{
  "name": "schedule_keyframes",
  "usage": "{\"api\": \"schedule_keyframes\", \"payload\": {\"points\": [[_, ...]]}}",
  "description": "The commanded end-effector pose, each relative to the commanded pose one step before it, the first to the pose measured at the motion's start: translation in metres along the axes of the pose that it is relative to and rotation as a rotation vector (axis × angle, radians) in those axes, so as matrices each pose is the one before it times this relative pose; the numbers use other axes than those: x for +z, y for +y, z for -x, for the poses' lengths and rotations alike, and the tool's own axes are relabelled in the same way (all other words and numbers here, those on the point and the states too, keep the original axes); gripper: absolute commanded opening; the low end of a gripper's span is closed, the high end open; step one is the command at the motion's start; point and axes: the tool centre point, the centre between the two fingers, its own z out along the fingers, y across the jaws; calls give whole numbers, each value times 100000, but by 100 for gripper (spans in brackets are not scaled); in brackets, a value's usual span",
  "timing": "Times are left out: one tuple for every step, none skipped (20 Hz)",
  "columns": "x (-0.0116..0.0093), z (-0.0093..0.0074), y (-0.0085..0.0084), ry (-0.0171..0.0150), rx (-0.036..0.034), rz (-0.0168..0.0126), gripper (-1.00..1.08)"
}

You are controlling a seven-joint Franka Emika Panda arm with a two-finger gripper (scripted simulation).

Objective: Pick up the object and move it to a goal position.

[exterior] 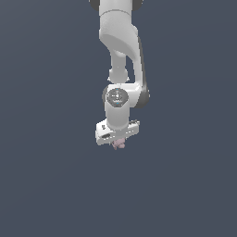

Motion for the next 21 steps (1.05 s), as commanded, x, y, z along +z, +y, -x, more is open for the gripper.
{"api": "schedule_keyframes", "payload": {"points": [[-1809, 238, 917, 134, 76, 65, -100], [-841, 119, 415, 0, 0, 0, -100], [-899, 126, 443, 0, 0, 0, -100], [-949, 130, 467, 0, 0, 0, -100], [-928, 123, 458, 0, 0, 0, -100], [-901, 108, 425, 43, -33, -43, -100], [-841, 97, 420, 0, 0, 0, -100], [-791, 85, 397, 0, 0, 0, -100], [-728, 75, 367, 0, 0, 0, -100], [-657, 66, 332, 0, 0, 0, -100], [-586, 58, 296, 0, 0, 0, -100], [-516, 49, 262, 0, 0, 0, -100], [-447, 40, 228, 0, 0, 0, -100], [-379, 30, 195, 0, 0, 0, -100], [-311, 20, 163, 0, 0, 0, -100], [-243, 9, 131, 0, 0, 0, -100], [-175, -2, 100, 0, 0, 0, -100], [-107, -13, 69, 0, 0, 0, -100], [-40, -25, 38, 0, 0, 0, -100], [24, -34, 7, 0, 0, 0, -100], [23, -14, -4, 0, 0, 0, -100]]}}
